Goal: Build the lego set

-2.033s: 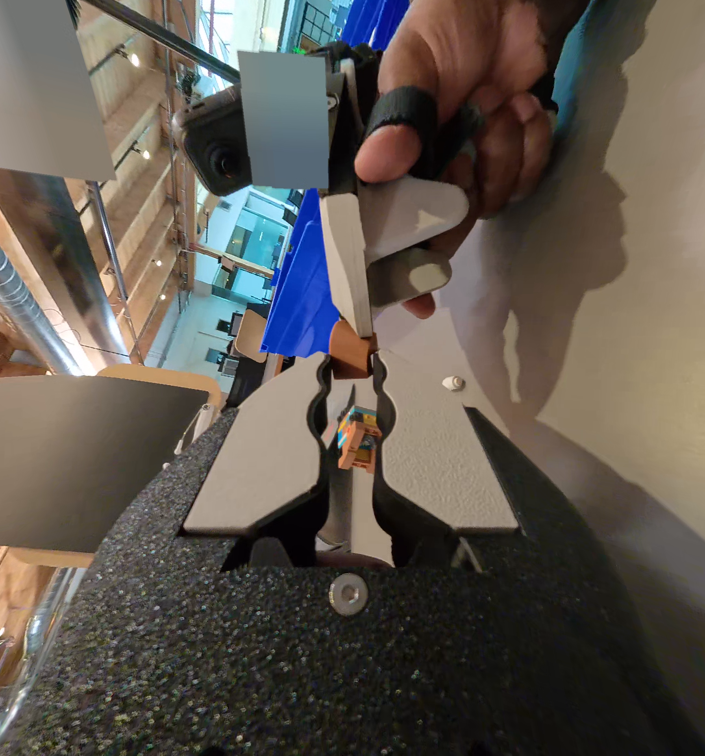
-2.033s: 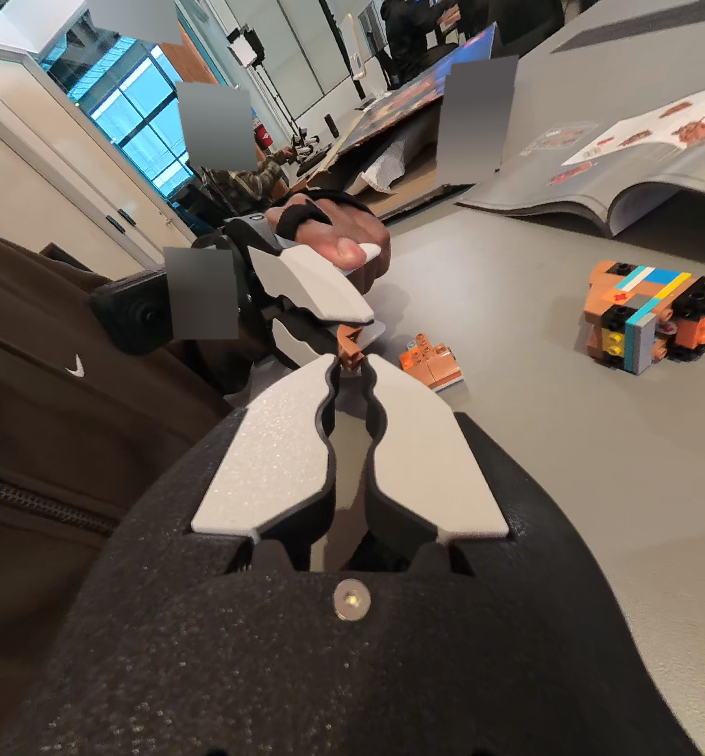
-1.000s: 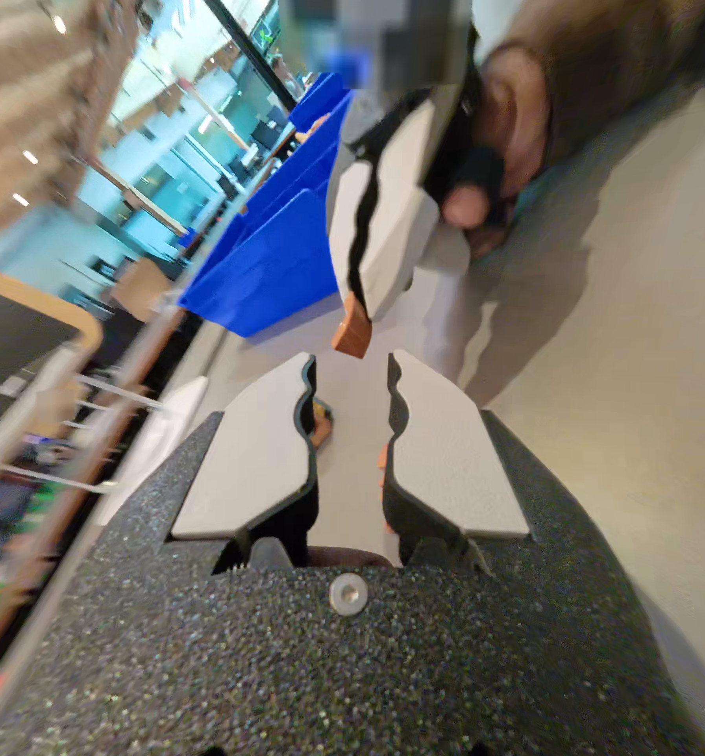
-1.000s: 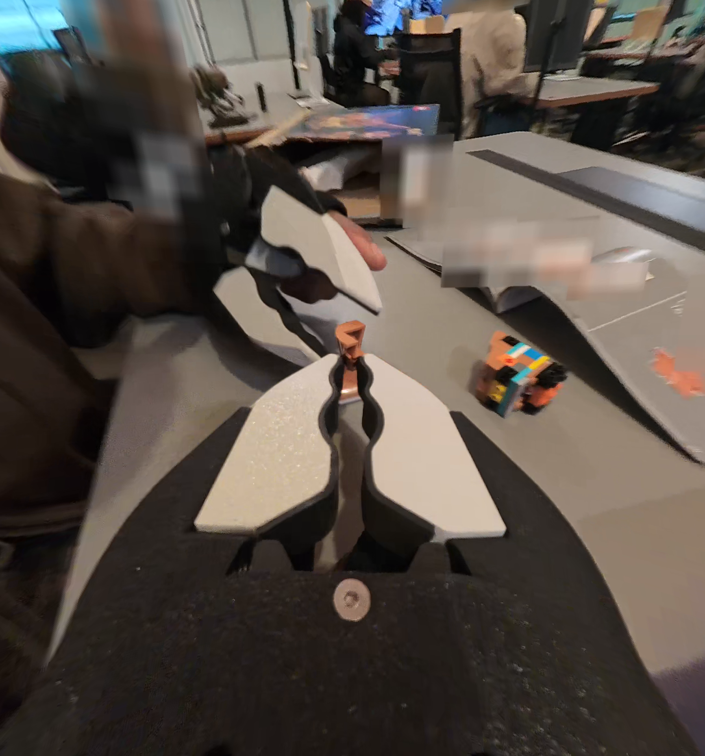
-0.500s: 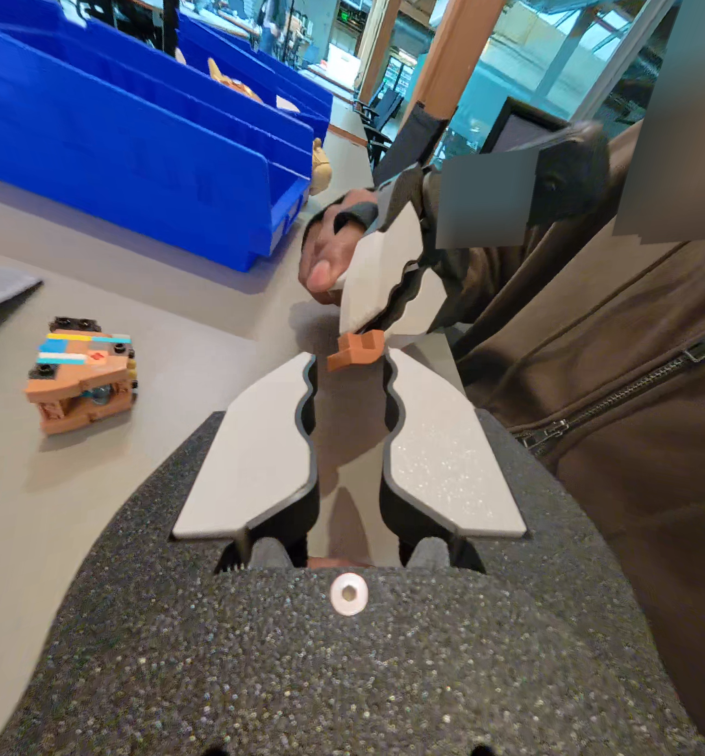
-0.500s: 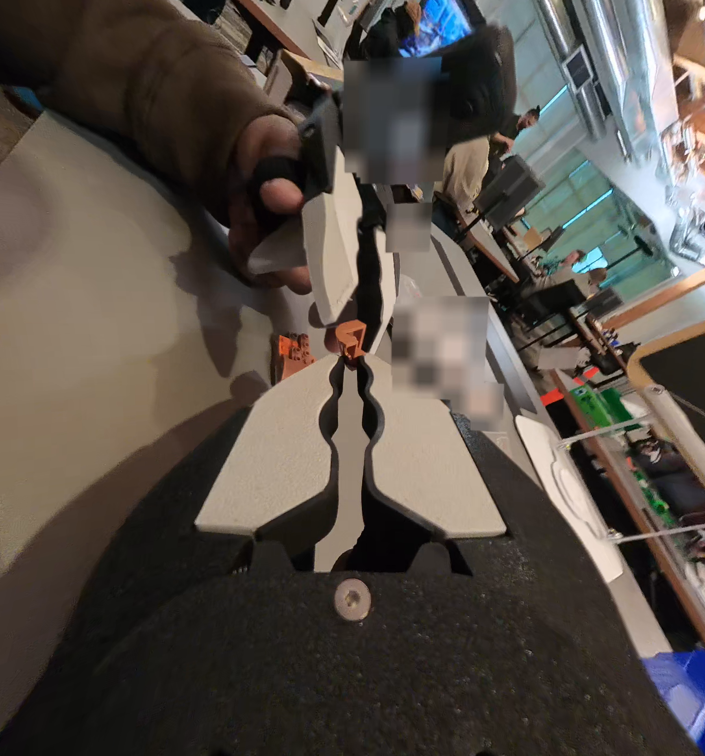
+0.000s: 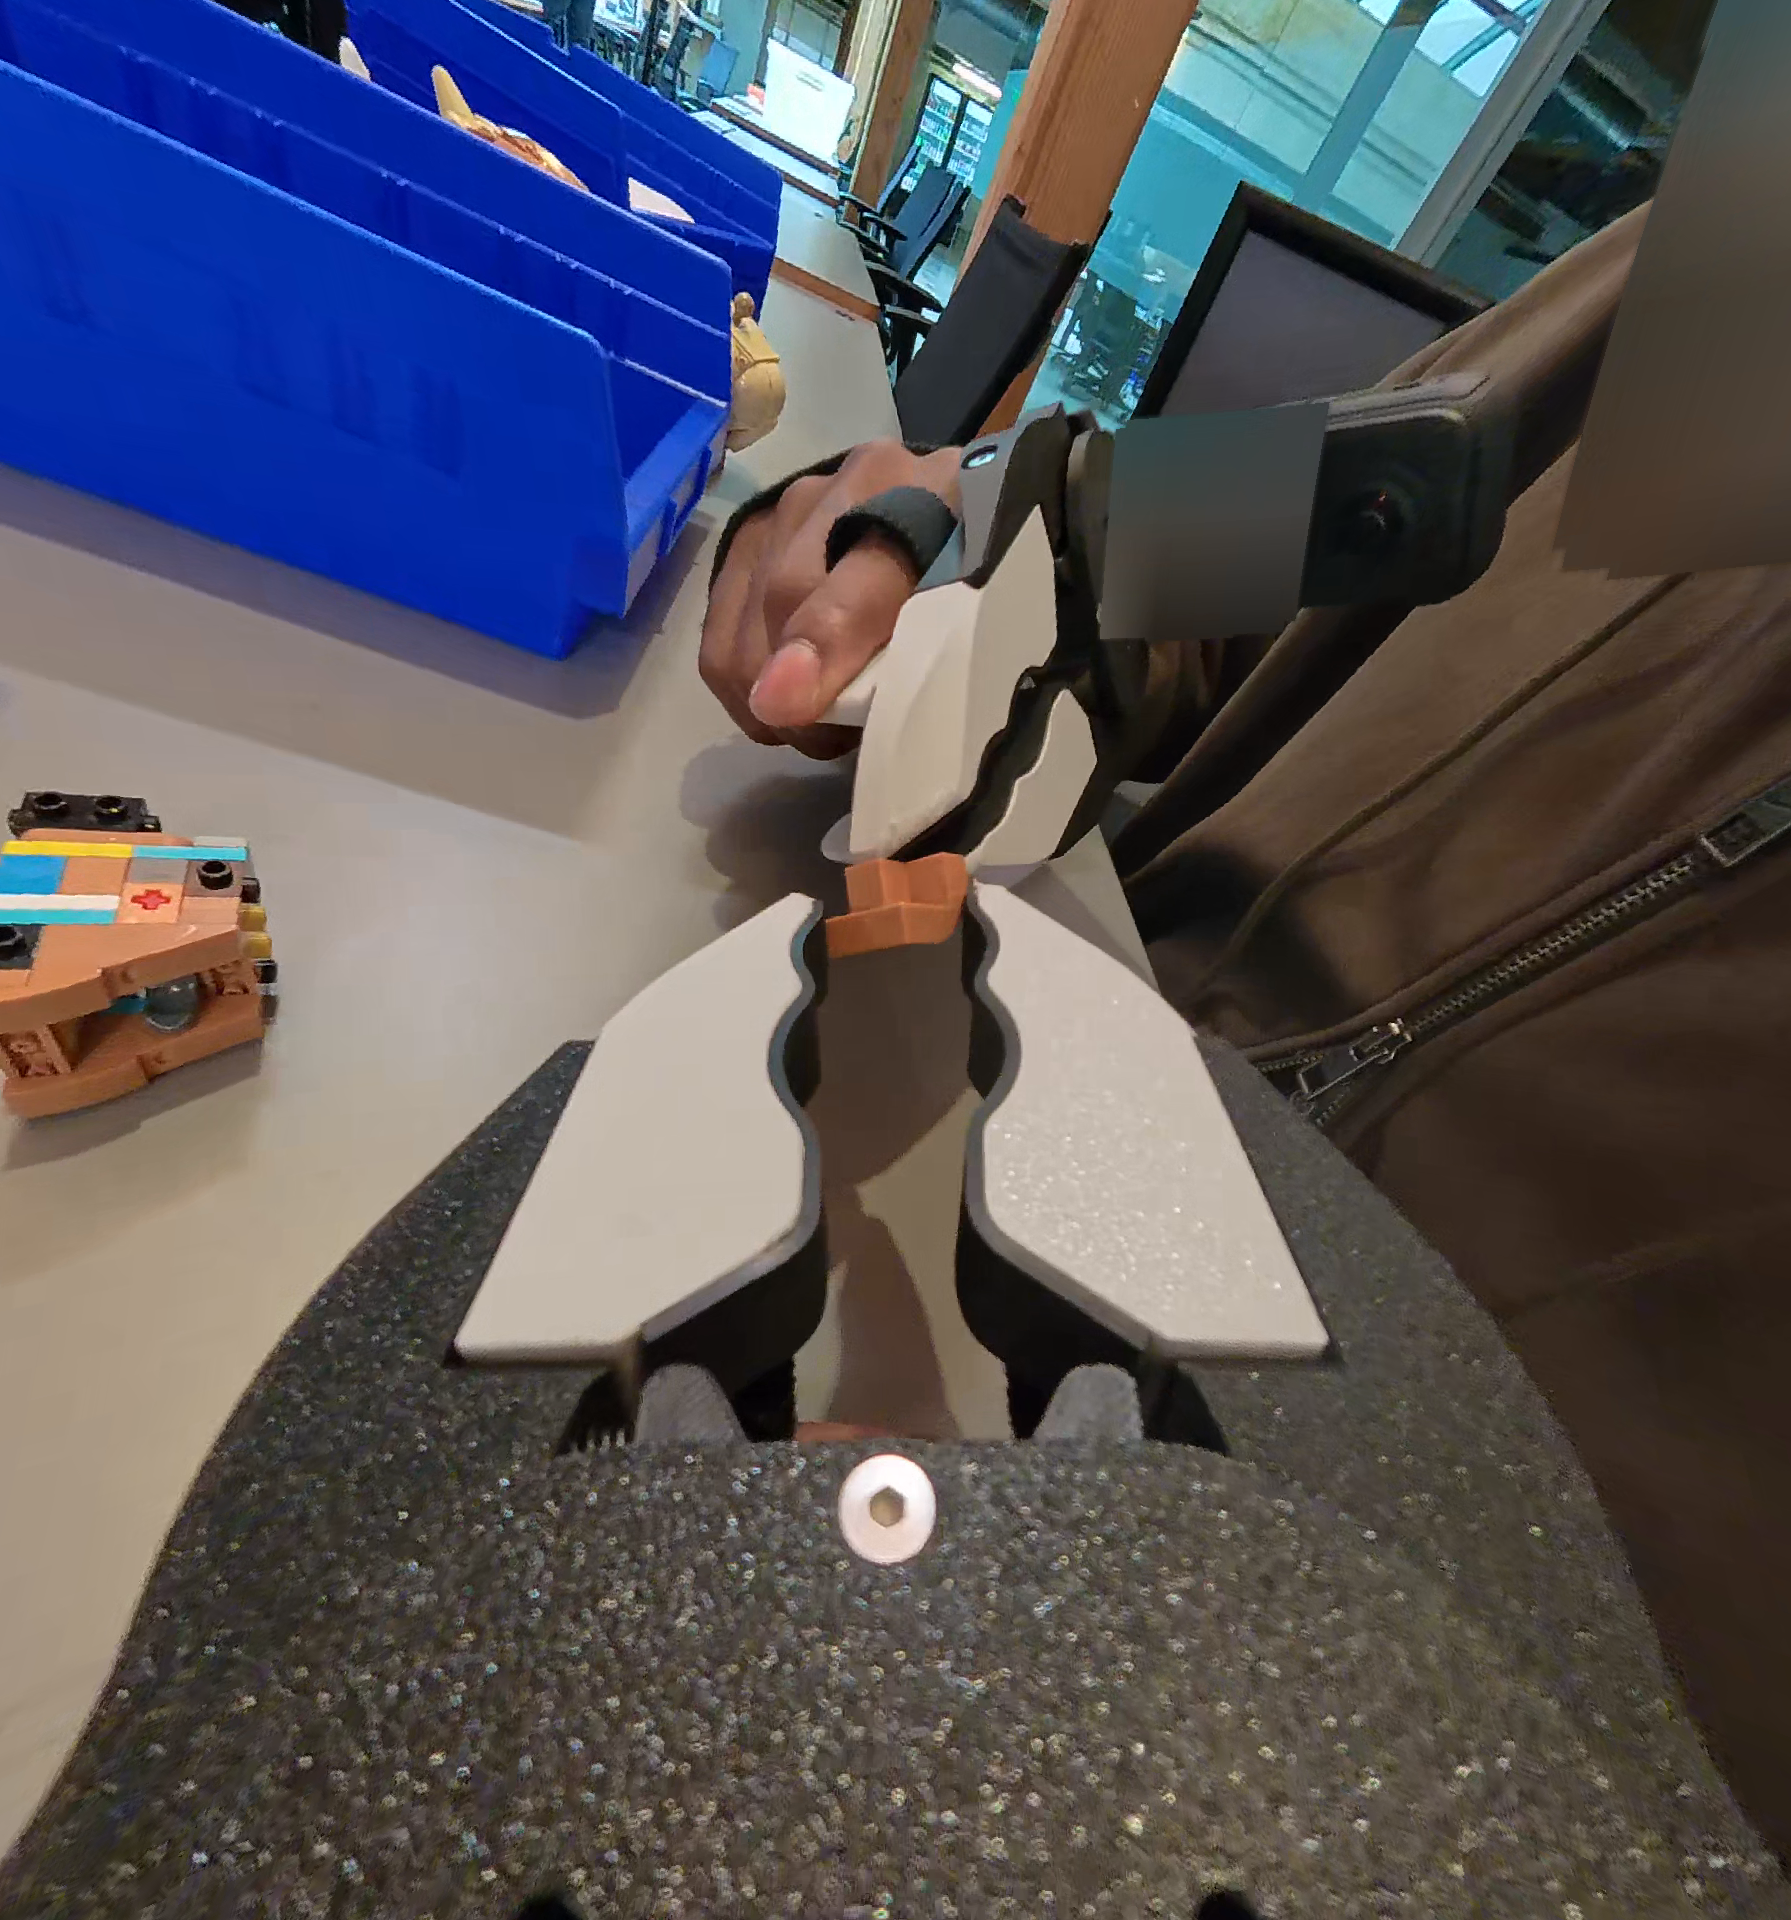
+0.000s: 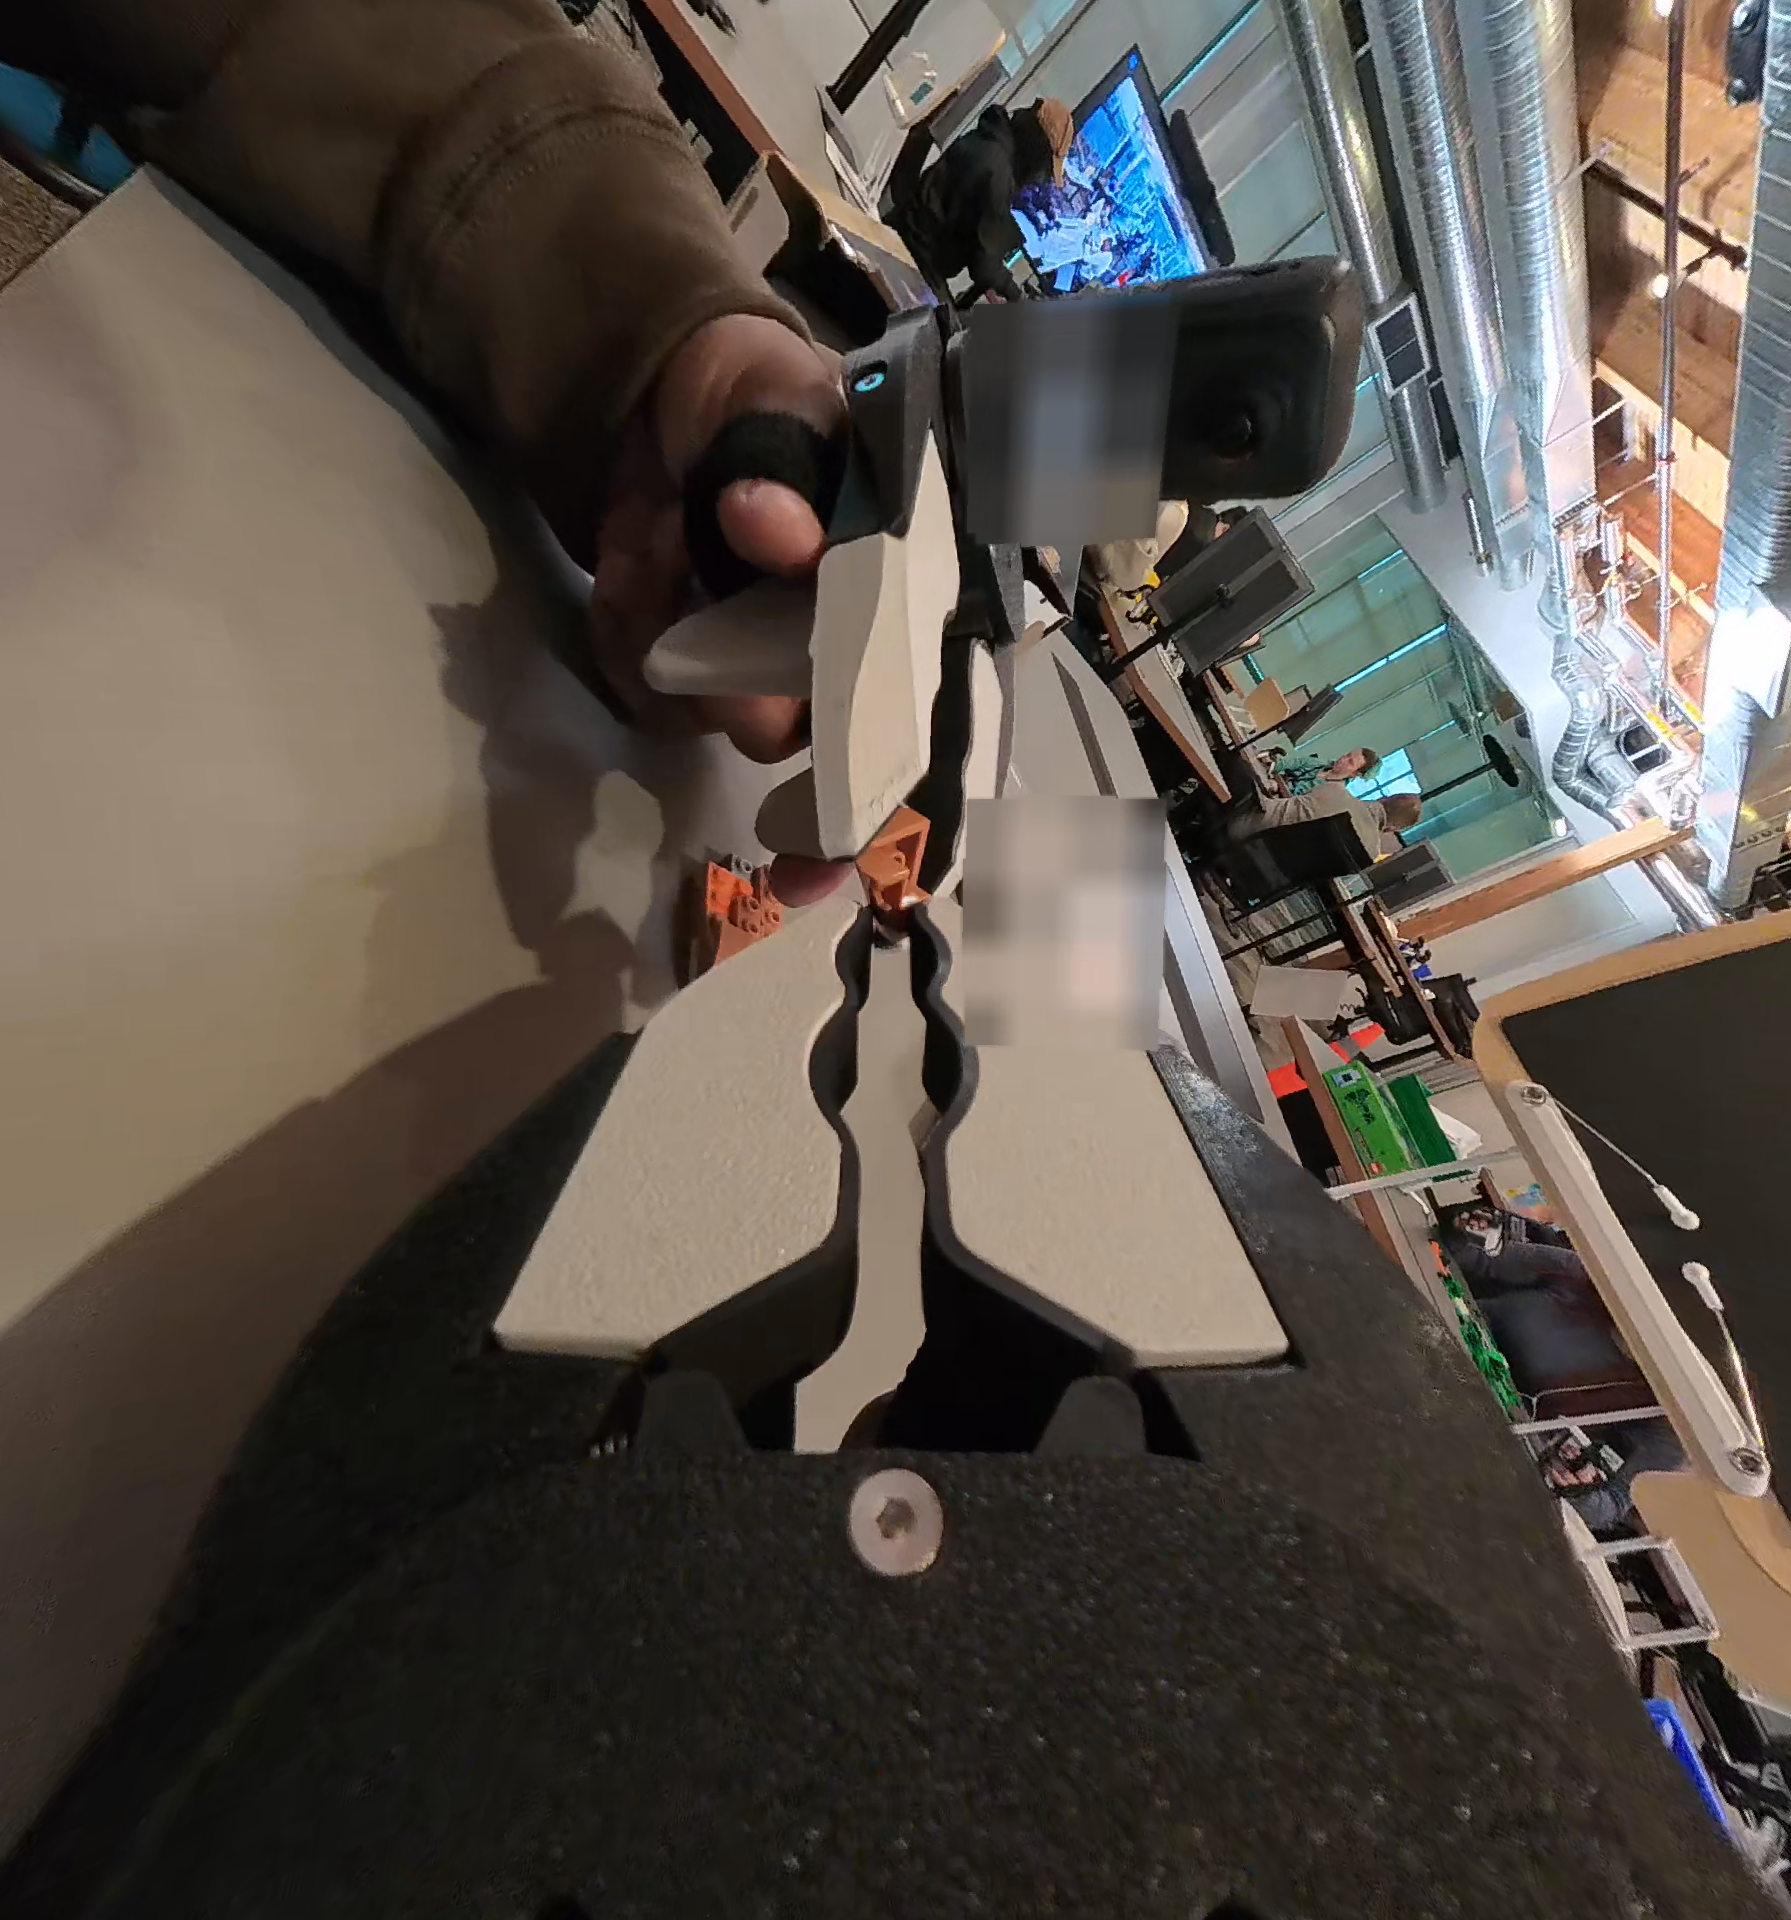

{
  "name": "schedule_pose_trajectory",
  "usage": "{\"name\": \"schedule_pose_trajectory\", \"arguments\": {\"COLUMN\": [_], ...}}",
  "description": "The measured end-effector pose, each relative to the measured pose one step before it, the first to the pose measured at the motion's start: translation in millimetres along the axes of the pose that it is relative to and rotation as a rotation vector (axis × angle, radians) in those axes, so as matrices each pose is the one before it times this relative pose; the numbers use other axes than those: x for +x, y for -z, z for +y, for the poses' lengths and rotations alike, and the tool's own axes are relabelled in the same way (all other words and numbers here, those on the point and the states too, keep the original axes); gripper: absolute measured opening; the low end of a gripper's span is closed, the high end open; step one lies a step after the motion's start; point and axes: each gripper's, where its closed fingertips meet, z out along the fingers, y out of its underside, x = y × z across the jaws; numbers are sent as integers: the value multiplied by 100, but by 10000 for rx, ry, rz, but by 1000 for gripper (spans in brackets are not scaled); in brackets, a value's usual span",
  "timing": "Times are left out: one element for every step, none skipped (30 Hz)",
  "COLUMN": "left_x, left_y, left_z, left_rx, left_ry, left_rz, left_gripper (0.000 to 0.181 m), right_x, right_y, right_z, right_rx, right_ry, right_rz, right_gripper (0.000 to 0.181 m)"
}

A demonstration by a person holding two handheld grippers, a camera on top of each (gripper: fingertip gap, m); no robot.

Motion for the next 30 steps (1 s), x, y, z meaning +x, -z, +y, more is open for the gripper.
{"name": "schedule_pose_trajectory", "arguments": {"left_x": [-9, 5, 97, 99, 36, -57, -88, -80, -112, -165, -205, -227, -201, -119, -84, -56, -74, -51, -36, -62, -110, -150, -170, -268, -330, -353, -363, -405, -384, -329], "left_y": [35, 42, 51, 89, 124, 122, 127, 136, 143, 180, 206, 199, 163, 117, 79, 52, 28, 42, 60, 85, 133, 171, 218, 245, 262, 258, 243, 216, 173, 130], "left_z": [44, 21, -14, -102, -99, -93, -73, 5, 73, 133, 222, 259, 255, 151, 48, 36, 33, 35, 46, 45, 16, 11, -8, -33, -40, -35, -37, -26, -23, -52], "left_rx": [-30, -20, 3, 53, 50, 56, 38, -7, -34, -74, -123, -154, -151, -76, -24, -18, -19, -15, -21, -15, 4, 16, 34, 62, 71, 73, 79, 79, 74, 70], "left_ry": [-158, -202, -253, -272, -266, -224, -169, -158, -163, -164, -156, -119, -101, -71, -37, -48, -82, -102, -102, -98, -100, -89, -69, -47, -23, -1, 16, 35, 58, 68], "left_rz": [-52, -63, -22, -39, -71, -108, -107, -92, -101, -135, -159, -165, -133, -84, -43, -31, -51, -51, -40, -54, -84, -79, -75, -110, -131, -125, -123, -135, -117, -84], "left_gripper": [24, 24, 24, 24, 24, 24, 24, 24, 24, 24, 24, 24, 24, 24, 24, 24, 24, 24, 24, 24, 24, 24, 24, 24, 24, 24, 24, 24, 24, 24], "right_x": [-42, -29, 12, 107, 137, 206, 250, 256, 165, 61, -24, -55, -135, -152, -135, -115, -88, -29, -90, -116, -28, 46, 41, 62, 86, 96, 106, 104, 153, 143], "right_y": [-20, -4, 30, 75, 118, 169, 193, 177, 108, 57, 19, 8, 0, -34, -86, -124, -143, -155, -154, -134, -114, -80, -61, -43, -40, -28, -28, -14, -12, -13], "right_z": [19, 13, 26, 73, 118, 88, 88, 184, 366, 550, 676, 685, 645, 613, 588, 544, 464, 371, 270, 139, 62, 22, -42, -71, -65, -64, -68, -101, -104, -91], "right_rx": [-25, -16, -7, -21, -16, 22, 32, -29, -140, -233, -279, -278, -269, -260, -265, -248, -210, -176, -136, -78, -44, -35, 14, 37, 45, 48, 64, 83, 87, 85], "right_ry": [-26, -55, -85, -125, -167, -201, -220, -244, -296, -343, -333, -289, -246, -236, -241, -232, -215, -194, -171, -133, -67, -2, -17, -61, -93, -115, -140, -175, -219, -235], "right_rz": [-6, -31, -22, -3, -6, 12, 34, 18, -64, -149, -183, -182, -213, -231, -219, -208, -163, -106, -127, -116, -36, 29, 7, -1, -3, -23, -46, -62, -61, -80], "right_gripper": [7, 7, 8, 10, 12, 14, 14, 15, 15, 15, 17, 18, 18, 18, 18, 18, 18, 18, 18, 18, 18, 18, 18, 17, 17, 17, 18, 17, 17, 17]}}
